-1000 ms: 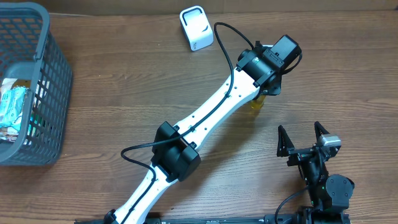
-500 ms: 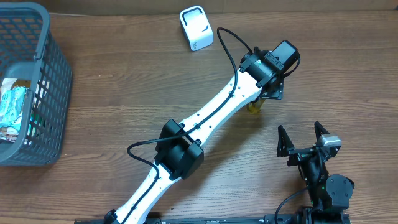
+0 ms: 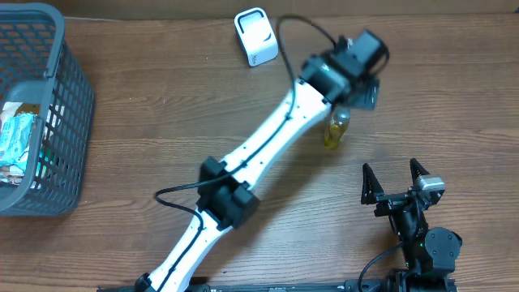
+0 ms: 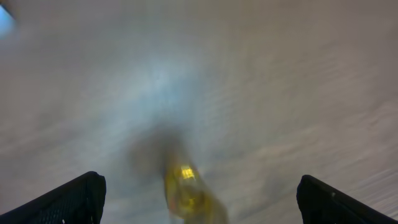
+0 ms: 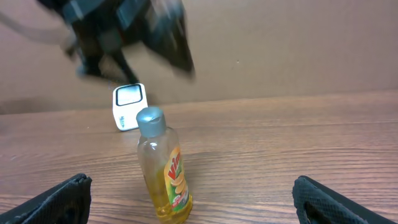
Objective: Scan the item barcode
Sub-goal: 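Open the left gripper and move it back to the basket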
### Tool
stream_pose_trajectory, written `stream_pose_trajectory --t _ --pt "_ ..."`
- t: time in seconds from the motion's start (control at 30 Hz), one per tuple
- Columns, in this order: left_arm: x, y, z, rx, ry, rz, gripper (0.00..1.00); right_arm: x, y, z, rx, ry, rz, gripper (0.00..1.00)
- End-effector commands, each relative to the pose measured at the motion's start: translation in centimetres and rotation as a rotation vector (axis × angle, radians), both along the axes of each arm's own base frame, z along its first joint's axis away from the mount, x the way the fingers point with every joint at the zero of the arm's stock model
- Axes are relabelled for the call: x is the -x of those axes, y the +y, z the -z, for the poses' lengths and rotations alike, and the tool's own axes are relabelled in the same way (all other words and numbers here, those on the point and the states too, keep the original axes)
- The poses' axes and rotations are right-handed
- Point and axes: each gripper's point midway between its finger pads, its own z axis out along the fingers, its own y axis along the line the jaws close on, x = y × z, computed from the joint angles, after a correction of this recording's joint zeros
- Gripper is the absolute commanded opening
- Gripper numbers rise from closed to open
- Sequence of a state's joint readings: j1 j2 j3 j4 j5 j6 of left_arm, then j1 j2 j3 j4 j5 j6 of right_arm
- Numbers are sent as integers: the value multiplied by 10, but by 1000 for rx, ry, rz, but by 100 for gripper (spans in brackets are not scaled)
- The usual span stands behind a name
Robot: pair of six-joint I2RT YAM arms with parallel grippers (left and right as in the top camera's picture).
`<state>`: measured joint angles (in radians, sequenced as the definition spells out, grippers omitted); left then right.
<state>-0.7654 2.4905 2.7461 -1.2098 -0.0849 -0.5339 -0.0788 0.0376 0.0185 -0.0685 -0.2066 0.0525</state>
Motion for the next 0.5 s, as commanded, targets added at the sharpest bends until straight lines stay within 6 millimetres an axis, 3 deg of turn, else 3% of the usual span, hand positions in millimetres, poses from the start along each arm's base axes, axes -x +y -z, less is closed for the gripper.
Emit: stream_pose_trajectory --t 0.0,0.1,0.2,0.3,0.47 --pt "-27 68 -140 124 -266 -88 100 0 1 4 0 6 -6 100" --pt "-36 136 -192 148 -347 -210 100 0 1 4 0 6 -6 100" --pt "-34 213 -222 135 -377 -343 100 0 1 4 0 6 -6 100" --pt "-24 289 -237 109 -369 -487 100 0 1 4 0 6 -5 100" --pt "14 410 -243 57 -308 -742 99 0 1 4 0 6 -6 100"
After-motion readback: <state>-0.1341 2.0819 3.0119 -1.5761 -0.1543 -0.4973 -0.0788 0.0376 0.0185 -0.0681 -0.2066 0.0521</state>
